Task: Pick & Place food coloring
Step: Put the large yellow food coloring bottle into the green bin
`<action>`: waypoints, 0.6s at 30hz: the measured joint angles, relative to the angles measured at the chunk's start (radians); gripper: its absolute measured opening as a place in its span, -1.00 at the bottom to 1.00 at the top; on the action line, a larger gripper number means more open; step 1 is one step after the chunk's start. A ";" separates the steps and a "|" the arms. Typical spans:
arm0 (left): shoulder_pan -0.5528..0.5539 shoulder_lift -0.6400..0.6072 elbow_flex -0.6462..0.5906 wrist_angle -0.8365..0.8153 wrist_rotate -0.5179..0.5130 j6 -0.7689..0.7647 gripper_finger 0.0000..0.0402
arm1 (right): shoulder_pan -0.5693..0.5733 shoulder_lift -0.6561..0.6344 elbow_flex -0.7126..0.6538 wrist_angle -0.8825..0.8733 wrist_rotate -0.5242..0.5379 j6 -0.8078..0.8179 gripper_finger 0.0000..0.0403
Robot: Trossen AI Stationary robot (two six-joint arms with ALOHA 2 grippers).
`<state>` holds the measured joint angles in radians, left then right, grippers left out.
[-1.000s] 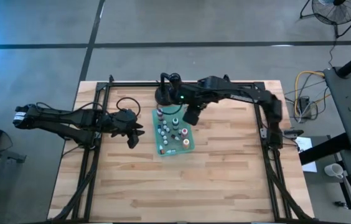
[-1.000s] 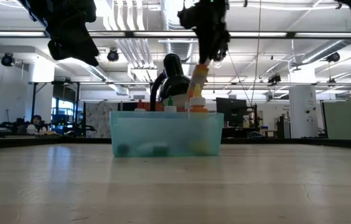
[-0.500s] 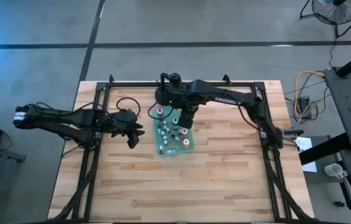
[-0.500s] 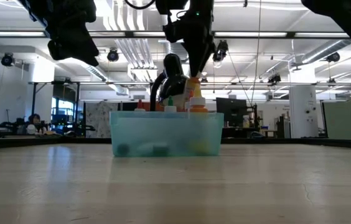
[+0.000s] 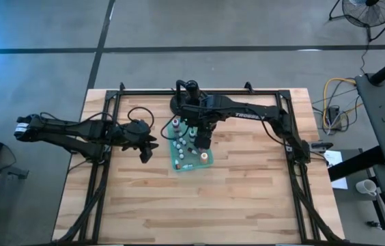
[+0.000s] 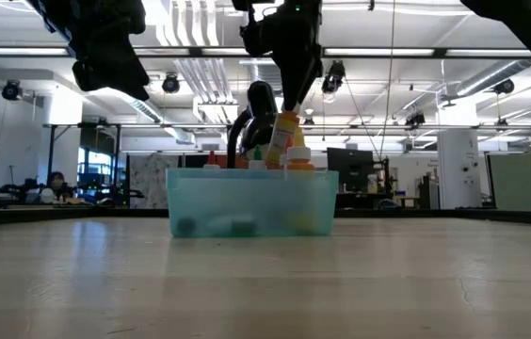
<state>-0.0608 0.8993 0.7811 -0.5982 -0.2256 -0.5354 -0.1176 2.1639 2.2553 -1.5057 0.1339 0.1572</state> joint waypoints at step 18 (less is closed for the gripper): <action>0.000 0.000 0.000 0.008 0.000 0.001 -0.37 | 0.000 0.000 -0.120 0.095 -0.032 0.023 -0.45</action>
<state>-0.0608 0.8993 0.7811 -0.5899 -0.2260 -0.5348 -0.1172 2.1639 2.1351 -1.4105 0.1014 0.1800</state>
